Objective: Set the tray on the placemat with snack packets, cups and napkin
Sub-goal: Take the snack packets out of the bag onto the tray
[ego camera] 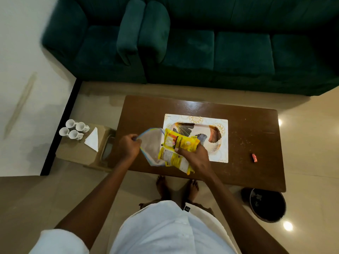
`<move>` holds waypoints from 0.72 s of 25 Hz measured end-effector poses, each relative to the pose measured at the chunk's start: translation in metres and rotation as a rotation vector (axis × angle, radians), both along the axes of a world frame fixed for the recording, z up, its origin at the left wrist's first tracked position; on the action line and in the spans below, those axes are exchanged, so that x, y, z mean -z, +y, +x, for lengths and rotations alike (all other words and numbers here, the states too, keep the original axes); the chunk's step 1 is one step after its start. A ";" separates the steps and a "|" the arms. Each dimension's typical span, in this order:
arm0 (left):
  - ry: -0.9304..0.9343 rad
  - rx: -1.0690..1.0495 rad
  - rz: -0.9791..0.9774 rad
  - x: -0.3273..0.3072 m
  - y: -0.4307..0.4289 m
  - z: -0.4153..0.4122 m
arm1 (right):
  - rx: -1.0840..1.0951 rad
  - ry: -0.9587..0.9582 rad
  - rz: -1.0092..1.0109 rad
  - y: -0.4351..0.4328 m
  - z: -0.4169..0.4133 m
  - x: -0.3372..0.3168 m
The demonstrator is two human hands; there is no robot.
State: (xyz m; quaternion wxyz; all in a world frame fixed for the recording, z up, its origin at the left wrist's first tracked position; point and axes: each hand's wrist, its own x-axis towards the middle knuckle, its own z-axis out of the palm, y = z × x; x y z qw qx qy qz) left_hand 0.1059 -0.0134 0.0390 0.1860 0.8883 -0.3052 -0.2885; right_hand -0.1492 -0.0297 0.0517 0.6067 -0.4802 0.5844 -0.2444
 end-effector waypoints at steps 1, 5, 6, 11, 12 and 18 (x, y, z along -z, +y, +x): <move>-0.038 -0.008 0.005 -0.003 -0.004 0.012 | 0.059 -0.089 0.041 0.001 -0.004 -0.002; -0.160 0.019 0.020 -0.004 -0.019 0.045 | 0.261 -0.215 0.129 -0.004 -0.017 -0.005; -0.173 0.036 0.026 -0.001 -0.023 0.047 | 0.297 -0.224 0.143 -0.006 -0.020 -0.004; -0.246 0.334 0.213 0.030 -0.039 0.028 | 0.390 -0.192 0.158 -0.004 -0.040 0.004; -0.255 0.410 0.260 0.039 -0.037 0.022 | 0.400 -0.180 0.161 -0.001 -0.043 0.007; -0.216 0.677 0.404 0.092 -0.019 0.010 | 0.435 -0.127 0.165 0.015 -0.047 0.020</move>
